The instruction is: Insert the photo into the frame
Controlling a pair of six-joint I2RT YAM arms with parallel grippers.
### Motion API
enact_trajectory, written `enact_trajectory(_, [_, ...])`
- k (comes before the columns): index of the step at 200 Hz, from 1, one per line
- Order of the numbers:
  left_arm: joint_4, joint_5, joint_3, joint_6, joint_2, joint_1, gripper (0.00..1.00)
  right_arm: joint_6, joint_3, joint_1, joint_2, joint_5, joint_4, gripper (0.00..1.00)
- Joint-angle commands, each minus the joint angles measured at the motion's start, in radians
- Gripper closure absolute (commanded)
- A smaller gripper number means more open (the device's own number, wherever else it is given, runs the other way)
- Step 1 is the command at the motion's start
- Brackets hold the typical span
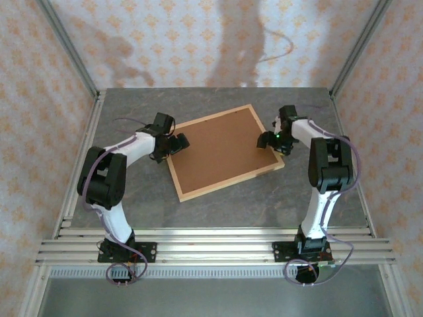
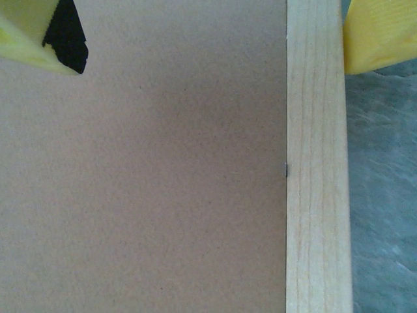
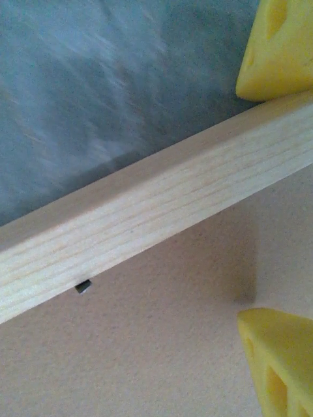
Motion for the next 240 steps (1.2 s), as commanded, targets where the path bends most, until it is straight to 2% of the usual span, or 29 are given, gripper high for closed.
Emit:
enact_trajectory(1, [-0.01,0.008,0.049,0.046,0.029,0.002,0.04,0.147,-0.103,0.101,-0.089,-0.071,-0.037,0.19])
enact_trajectory(42, [-0.002,0.025,0.117,0.082,0.083,0.046,0.04,0.267,-0.141,0.187,-0.176,0.0,-0.057,0.22])
enact_trajectory(78, [-0.06,0.023,0.187,0.143,0.12,0.104,0.04,0.216,-0.042,0.177,-0.205,0.088,-0.116,0.22])
enact_trajectory(106, [-0.132,-0.004,0.181,0.218,0.101,0.137,0.04,0.098,0.07,0.127,-0.147,0.117,-0.166,0.22])
enact_trajectory(128, [-0.15,-0.009,0.13,0.245,0.03,0.148,0.03,0.028,0.157,0.077,-0.07,0.137,-0.171,0.23])
enact_trajectory(160, [-0.141,0.003,0.045,0.25,-0.021,0.15,0.05,-0.044,0.286,0.042,0.054,0.145,-0.191,0.3])
enact_trajectory(204, [-0.17,-0.051,0.001,0.312,-0.042,0.158,0.12,-0.085,0.494,0.032,0.228,0.153,-0.275,0.43])
enact_trajectory(240, [-0.174,-0.08,-0.017,0.337,-0.048,0.168,0.3,-0.083,0.562,0.032,0.283,0.145,-0.277,0.44])
